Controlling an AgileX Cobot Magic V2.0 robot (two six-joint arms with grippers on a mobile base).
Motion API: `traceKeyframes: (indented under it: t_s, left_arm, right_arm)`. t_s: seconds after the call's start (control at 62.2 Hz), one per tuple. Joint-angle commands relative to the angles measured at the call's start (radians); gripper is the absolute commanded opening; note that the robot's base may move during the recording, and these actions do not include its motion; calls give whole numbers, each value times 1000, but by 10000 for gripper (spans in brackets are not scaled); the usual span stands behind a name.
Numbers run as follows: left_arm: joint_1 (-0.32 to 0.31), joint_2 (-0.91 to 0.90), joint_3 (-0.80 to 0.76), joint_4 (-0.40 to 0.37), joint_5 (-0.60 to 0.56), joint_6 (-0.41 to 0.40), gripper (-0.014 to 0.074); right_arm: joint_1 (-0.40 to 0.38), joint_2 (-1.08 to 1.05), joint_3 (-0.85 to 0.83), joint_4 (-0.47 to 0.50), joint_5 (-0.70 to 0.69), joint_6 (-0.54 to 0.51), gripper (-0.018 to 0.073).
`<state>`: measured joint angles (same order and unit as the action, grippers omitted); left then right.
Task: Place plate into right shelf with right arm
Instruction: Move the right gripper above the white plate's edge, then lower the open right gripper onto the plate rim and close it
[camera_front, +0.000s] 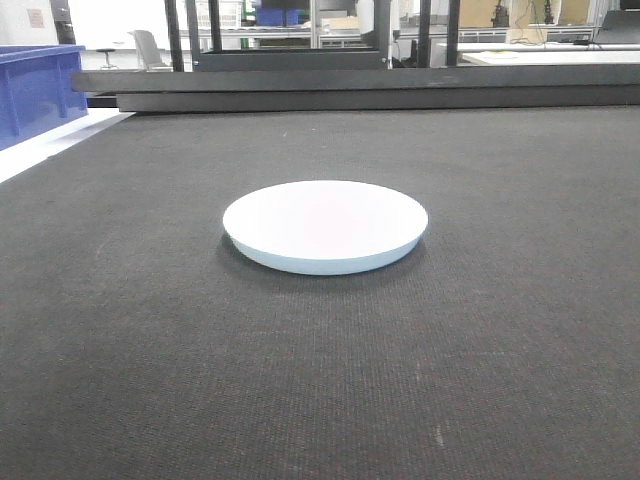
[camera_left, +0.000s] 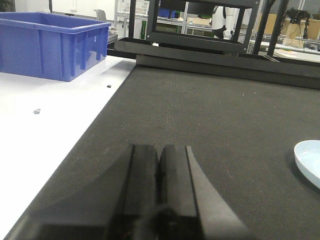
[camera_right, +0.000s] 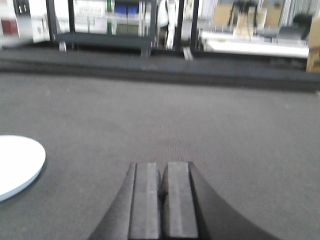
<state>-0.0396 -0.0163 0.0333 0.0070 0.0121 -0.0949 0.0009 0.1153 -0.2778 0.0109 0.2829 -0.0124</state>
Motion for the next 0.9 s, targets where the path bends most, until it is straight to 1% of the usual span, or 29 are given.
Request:
traceKeyframes:
  t_s: [0.0,0.032,0.064,0.129,0.193,0.257,0.353,0.418,0.546,0.578,0.723,0.787,0.884]
  left_arm:
    - [0,-11,5,0,-88,-6,-47]
    - [0,-11,5,0,-88,-6,-47]
    - [0,-11,5,0,-88,-6,-47]
    - [0,-11,5,0,-88,-6,-47]
    - [0,-11,5,0,-88,-6,-47]
    - [0,-11,5,0,-88,-6,-47]
    - [0,-11,5,0,-88,-6,-47]
    - [0,-11,5,0,-88,-6,-47]
    - [0,-11,5,0,-88,-6,-47]
    - [0,-11,5,0,-88,-6,-47]
    - [0,-11,5,0,-88,-6,-47]
    - [0,-11,5,0,-88,-6,-47]
    - [0,-11,5,0,-88,-6,-47]
  right_arm:
    - [0,117,-123,-3,16,-1,123]
    - [0,159,-148,-3,26,-1,159]
    - [0,202,-175,-3,34,-1,214]
    - [4,286,-223,-3,37,-1,346]
    - [25,374,-277,-3,46,-1,474]
    - [55,467,-329,-4,71,-1,526]
    - [117,610,-428,-4,113,0,526]
    - [175,728,-517,-5,145,18,526]
    - [273,941,-686,-33,193,114,526]
    - [307,1005,-748,-52,214,154,525]
    - [397,1222,-920,-151,294,277,512]
    - [428,1309,-996,-202,321,328,494]
    - [464,1433,-1079,-262,342,374,454]
